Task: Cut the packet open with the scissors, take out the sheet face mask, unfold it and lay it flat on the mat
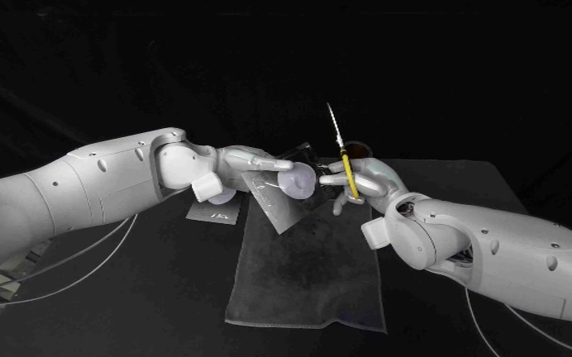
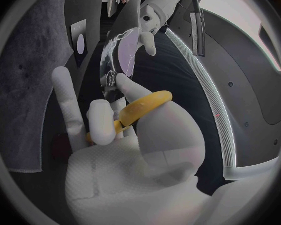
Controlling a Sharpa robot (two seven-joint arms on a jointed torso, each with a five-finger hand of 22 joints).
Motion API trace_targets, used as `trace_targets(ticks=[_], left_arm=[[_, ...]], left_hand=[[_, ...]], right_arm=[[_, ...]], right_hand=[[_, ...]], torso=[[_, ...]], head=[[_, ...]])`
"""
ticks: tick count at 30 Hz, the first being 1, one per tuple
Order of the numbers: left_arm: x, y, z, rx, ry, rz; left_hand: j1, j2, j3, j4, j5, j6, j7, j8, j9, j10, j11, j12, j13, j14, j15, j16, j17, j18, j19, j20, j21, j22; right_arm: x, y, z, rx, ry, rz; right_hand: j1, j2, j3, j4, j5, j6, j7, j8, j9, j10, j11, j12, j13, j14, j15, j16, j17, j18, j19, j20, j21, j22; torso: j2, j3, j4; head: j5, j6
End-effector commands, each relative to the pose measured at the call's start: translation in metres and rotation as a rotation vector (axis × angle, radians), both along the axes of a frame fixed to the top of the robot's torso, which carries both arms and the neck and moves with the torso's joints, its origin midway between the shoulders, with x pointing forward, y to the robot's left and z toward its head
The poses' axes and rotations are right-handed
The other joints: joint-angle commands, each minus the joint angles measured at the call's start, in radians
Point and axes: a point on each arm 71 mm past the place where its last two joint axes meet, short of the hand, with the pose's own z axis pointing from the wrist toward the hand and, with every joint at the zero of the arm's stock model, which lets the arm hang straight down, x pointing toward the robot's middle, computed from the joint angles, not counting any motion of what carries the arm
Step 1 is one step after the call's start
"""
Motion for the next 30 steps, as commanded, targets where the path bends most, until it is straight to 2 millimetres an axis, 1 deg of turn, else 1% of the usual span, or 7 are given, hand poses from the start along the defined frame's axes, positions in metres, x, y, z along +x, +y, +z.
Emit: trace_targets(ticks=[1, 3, 7, 12, 14, 20, 30], left_arm=[[0.002, 0.002, 0.001, -0.017, 0.000, 0.032], [0.002, 0.002, 0.001, -0.010, 0.000, 0.027], [0.002, 0.003, 0.000, -0.007, -0.002, 0.025], [0.002, 0.004, 0.001, -0.017, -0.009, 0.028], [0.002, 0.004, 0.001, -0.021, -0.012, 0.033], [0.002, 0.004, 0.000, -0.031, -0.016, 0.035], [0.000, 0.006, -0.001, -0.040, -0.014, 0.021]], left_hand=[[-0.010, -0.018, -0.052, 0.021, -0.005, -0.016, 0.054, 0.022, -0.001, -0.019, 0.004, -0.001, 0.002, -0.041, 0.012, -0.028, -0.013, 0.007, -0.026, 0.015, -0.025, -0.001], [-0.012, -0.005, -0.116, 0.025, -0.005, -0.025, 0.058, 0.042, -0.004, -0.026, 0.008, 0.006, 0.003, -0.059, 0.017, -0.039, -0.023, 0.008, -0.038, 0.023, -0.038, 0.001], [-0.079, 0.046, -0.339, 0.033, -0.002, -0.043, 0.064, 0.079, -0.019, -0.051, 0.018, 0.014, 0.001, -0.119, 0.031, -0.044, -0.054, 0.008, -0.058, 0.036, -0.058, 0.001], [-0.141, 0.022, -0.430, 0.036, -0.001, -0.063, 0.068, 0.096, -0.031, -0.068, 0.024, 0.015, -0.001, -0.161, 0.040, -0.045, -0.082, 0.008, -0.073, 0.044, -0.068, 0.001], [-0.174, -0.006, -0.452, 0.038, 0.002, -0.069, 0.070, 0.102, -0.036, -0.076, 0.027, 0.014, -0.002, -0.175, 0.044, -0.044, -0.093, 0.007, -0.081, 0.048, -0.072, 0.001], [-0.177, -0.021, -0.461, 0.038, 0.003, -0.076, 0.073, 0.109, -0.040, -0.085, 0.031, 0.012, -0.002, -0.192, 0.049, -0.045, -0.105, 0.007, -0.090, 0.052, -0.075, 0.001], [-0.153, -0.071, -0.503, 0.038, 0.011, -0.091, 0.082, 0.122, -0.050, -0.104, 0.038, 0.008, -0.002, -0.206, 0.055, -0.043, -0.125, 0.008, -0.101, 0.057, -0.076, 0.001]], right_arm=[[0.001, -0.002, 0.003, 0.005, -0.030, -0.028], [0.001, -0.003, 0.003, 0.005, -0.033, -0.032], [0.001, -0.005, 0.004, 0.003, -0.037, -0.037], [0.001, -0.007, 0.004, -0.002, -0.041, -0.042], [0.001, -0.007, 0.005, -0.003, -0.044, -0.046], [0.001, -0.009, 0.006, -0.006, -0.055, -0.061], [0.001, -0.013, 0.006, -0.009, -0.067, -0.083]], right_hand=[[0.008, -0.002, 0.102, 0.096, 0.002, 0.001, -0.002, 0.007, 0.001, 0.041, -0.036, 0.005, 0.001, 0.074, -0.040, 0.150, 0.002, 0.155, 0.050, -0.088, 0.006, 0.001], [0.008, -0.002, 0.102, 0.096, 0.002, 0.001, -0.002, 0.007, 0.001, 0.041, -0.036, 0.005, 0.001, 0.074, -0.040, 0.150, 0.002, 0.155, 0.050, -0.088, 0.006, 0.001], [0.007, -0.003, 0.104, 0.096, 0.002, 0.001, -0.002, 0.007, 0.002, 0.041, -0.036, 0.006, 0.002, 0.075, -0.040, 0.150, 0.004, 0.155, 0.050, -0.089, 0.007, 0.002], [0.007, -0.003, 0.104, 0.096, 0.002, 0.001, -0.002, 0.007, 0.002, 0.041, -0.036, 0.006, 0.002, 0.075, -0.040, 0.150, 0.004, 0.155, 0.050, -0.089, 0.007, 0.002], [0.007, -0.004, 0.106, 0.096, 0.002, 0.001, -0.002, 0.007, 0.003, 0.042, -0.036, 0.006, 0.002, 0.075, -0.040, 0.151, 0.005, 0.155, 0.050, -0.089, 0.008, 0.003], [0.007, -0.005, 0.108, 0.096, 0.002, 0.001, -0.002, 0.008, 0.003, 0.042, -0.036, 0.006, 0.003, 0.075, -0.040, 0.152, 0.006, 0.155, 0.050, -0.089, 0.008, 0.003], [0.006, -0.007, 0.111, 0.096, 0.002, 0.002, -0.002, 0.008, 0.004, 0.043, -0.037, 0.006, 0.003, 0.076, -0.040, 0.154, 0.009, 0.155, 0.050, -0.089, 0.009, 0.004]], torso=[[0.000, 0.0004, -0.0006], [0.000, 0.0007, -0.0003], [0.000, 0.0007, 0.0002], [0.000, 0.0008, -0.0002], [0.000, 0.0005, -0.0004], [0.000, 0.0004, -0.0004], [0.000, -0.0001, -0.0003]], head=[[0.000, 0.000], [0.000, 0.001], [0.000, 0.001], [0.001, 0.001], [0.000, 0.002], [-0.002, 0.003], [-0.005, 0.004]])
